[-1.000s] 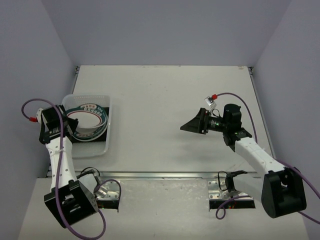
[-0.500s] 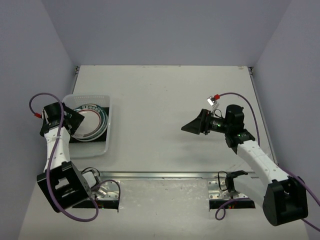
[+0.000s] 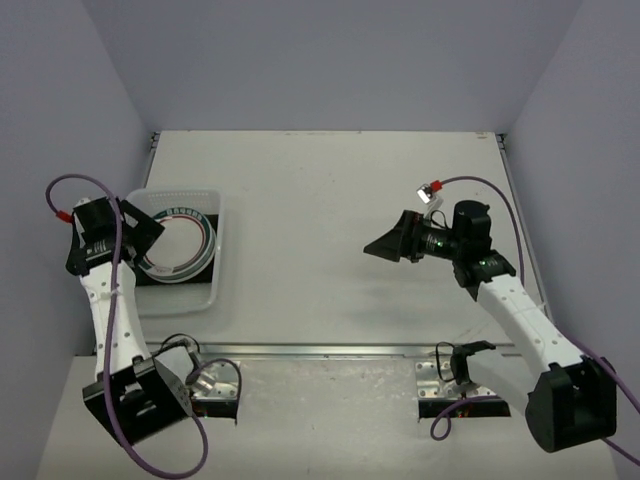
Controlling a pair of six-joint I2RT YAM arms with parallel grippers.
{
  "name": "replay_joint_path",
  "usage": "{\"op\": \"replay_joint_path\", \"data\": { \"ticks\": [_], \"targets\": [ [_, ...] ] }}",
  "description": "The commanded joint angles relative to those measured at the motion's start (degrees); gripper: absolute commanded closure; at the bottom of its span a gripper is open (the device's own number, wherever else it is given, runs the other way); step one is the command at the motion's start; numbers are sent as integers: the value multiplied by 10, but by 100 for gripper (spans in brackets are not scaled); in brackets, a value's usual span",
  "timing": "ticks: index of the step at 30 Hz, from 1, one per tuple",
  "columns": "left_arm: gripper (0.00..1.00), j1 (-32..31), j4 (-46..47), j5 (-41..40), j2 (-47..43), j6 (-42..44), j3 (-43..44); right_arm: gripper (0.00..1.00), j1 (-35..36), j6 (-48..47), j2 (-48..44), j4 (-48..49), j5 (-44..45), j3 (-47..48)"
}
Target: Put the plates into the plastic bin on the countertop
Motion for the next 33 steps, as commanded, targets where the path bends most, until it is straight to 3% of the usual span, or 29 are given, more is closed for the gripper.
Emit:
{"op": "replay_joint_path", "data": {
  "ticks": [1, 5, 8, 15, 20, 33],
  "targets": [
    [0, -89, 2, 5, -88, 45, 47, 1, 24, -162, -64, -263, 192, 123],
    [0, -256, -6, -18, -125, 89, 69, 1, 63, -230, -151, -433, 479, 235],
    [0, -338, -39, -128, -180, 86, 102, 1, 97, -235, -208, -528, 508, 301],
    [0, -354, -24, -159, -342, 102, 90, 1, 101, -294, -315, -640, 589, 385],
    [0, -357, -12, -123, -417, 142, 77, 1, 118, -296, -356, -691, 629, 411],
    [0, -373, -19, -185, -427, 142, 74, 1, 120, -322, -402, -675, 688, 361]
  ]
}}
